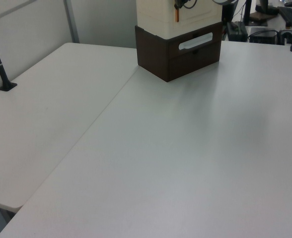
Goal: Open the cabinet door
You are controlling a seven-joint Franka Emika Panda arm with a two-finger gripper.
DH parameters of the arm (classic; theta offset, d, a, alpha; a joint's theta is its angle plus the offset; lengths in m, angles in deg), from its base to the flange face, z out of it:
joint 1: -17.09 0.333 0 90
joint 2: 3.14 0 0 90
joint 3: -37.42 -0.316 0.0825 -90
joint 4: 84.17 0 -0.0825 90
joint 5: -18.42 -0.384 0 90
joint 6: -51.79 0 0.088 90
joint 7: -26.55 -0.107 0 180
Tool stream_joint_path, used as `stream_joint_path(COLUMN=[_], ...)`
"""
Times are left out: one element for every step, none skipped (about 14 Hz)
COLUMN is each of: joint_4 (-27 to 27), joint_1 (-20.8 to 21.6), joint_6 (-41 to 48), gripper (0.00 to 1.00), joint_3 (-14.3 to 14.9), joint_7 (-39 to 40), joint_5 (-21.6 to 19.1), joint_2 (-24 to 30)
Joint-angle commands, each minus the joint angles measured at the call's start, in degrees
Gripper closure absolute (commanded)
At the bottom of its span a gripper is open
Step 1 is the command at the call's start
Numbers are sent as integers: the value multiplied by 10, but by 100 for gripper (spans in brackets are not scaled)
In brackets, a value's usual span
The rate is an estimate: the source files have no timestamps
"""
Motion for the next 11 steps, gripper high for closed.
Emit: stream_joint_path(joint_4=[-22, -28, -28, -28, -28, -28, -26, -24, -22, -22, -22], joint_1=[1, 4, 5, 6, 7, 8, 8, 9, 15, 18, 19], joint_6=[110, 142, 163, 190, 219, 266, 298, 331, 361, 383, 395], gripper=[97, 97, 96, 93, 71, 39, 24, 19, 12, 11, 11], joint_3=[0, 0, 0, 0, -1, -1, -1, -4, -5, -5, -6], joint_7=[56, 57, 57, 64, 74, 95, 106, 114, 123, 131, 136], joint_5=[-8, -25, -39, -50, -62, -86, -98, -105, -107, -108, -111], joint_2=[34, 46, 53, 61, 72, 85, 93, 103, 111, 120, 127])
